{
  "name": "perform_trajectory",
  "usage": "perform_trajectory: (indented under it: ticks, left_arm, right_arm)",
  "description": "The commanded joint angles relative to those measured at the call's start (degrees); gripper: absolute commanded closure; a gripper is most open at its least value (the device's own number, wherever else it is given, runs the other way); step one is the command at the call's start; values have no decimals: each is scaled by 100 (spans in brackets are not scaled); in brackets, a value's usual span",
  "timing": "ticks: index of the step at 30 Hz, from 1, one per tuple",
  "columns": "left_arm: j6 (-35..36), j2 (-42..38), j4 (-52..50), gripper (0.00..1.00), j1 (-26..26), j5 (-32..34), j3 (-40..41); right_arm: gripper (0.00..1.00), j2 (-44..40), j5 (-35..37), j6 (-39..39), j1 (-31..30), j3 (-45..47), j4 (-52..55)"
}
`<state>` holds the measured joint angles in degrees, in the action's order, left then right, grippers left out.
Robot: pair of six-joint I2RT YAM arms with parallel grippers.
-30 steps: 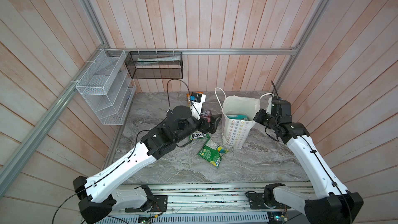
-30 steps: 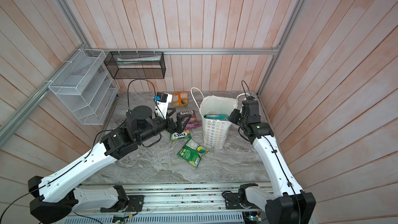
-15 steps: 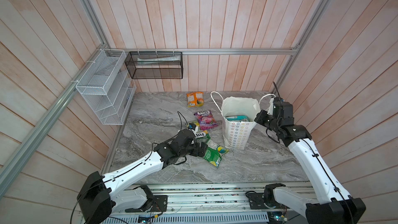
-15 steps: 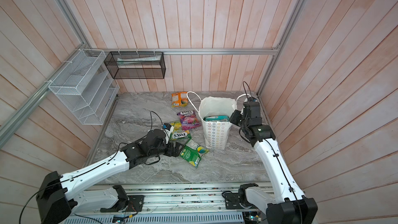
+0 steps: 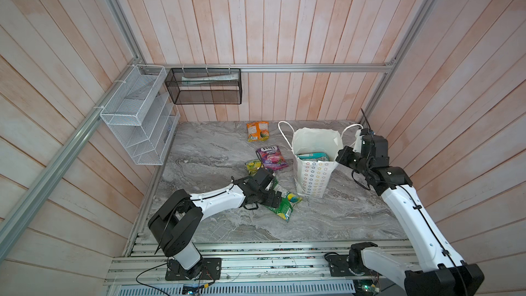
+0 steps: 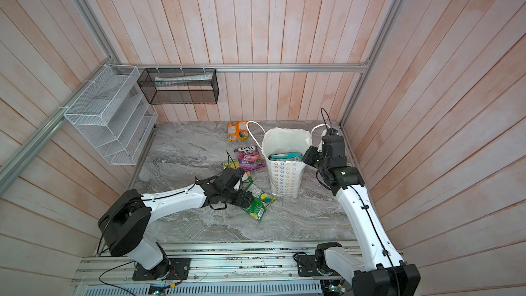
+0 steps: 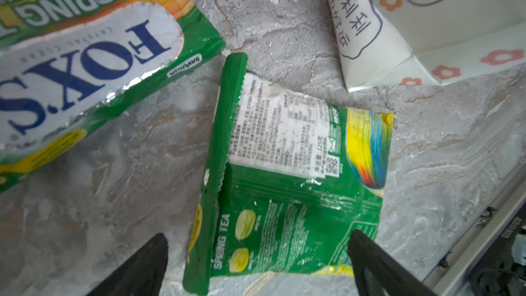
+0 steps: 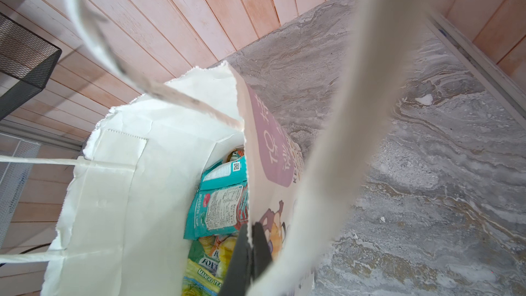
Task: Place the snacks into the paper bag
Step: Pick up the snack from the bottom-center of the table.
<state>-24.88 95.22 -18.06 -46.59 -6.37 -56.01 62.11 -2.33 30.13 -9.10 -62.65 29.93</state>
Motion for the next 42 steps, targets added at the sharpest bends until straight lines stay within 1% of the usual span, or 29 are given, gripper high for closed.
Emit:
perform_trajectory:
  ticks: [1, 6, 17, 20, 23, 26, 32, 34, 35, 36, 39, 42]
  left_arm:
    - [231, 296, 73, 0, 37, -143, -304]
    - [318, 651, 40, 0, 32, -329, -516]
    - [180, 1127, -172, 0, -51, 185, -566]
    - [86, 1131, -161, 1, -138, 171, -600]
    - [37, 1145, -99, 8, -298, 221, -639]
    - [-49, 1197, -152, 20, -442, 335, -751]
    - [-305, 1196, -216, 47, -494, 455, -812]
    - [-392, 1188, -306, 60, -494, 496, -855]
    - [-434, 1186, -356, 64, -492, 509, -884]
    - [-492, 1178, -407, 67, -496, 522, -926]
    - [-600, 1099, -461, 73, -493, 485, -964]
    - [-674, 860, -373, 75, -496, 312, -903]
  right_arm:
    - [100, -180, -157, -113, 17, 12, -190]
    - [100, -181, -157, -182, 16, -15, -161]
    - [100, -128, -217, -192, 21, -17, -262]
    - [100, -120, -249, -216, 18, -32, -252]
    - [100, -128, -224, -218, 18, -40, -258]
    - [100, -142, -248, -217, 25, -50, -269]
    - [100, -180, -257, -220, 29, -28, -267]
    - [100, -192, -268, -218, 23, -19, -269]
    - [100, -191, -268, -215, 27, -12, -273]
    - [100, -207, -268, -218, 27, -19, -274]
    - [100, -216, -268, -210, 27, -15, -295]
    - [100, -225, -281, -200, 25, -19, -304]
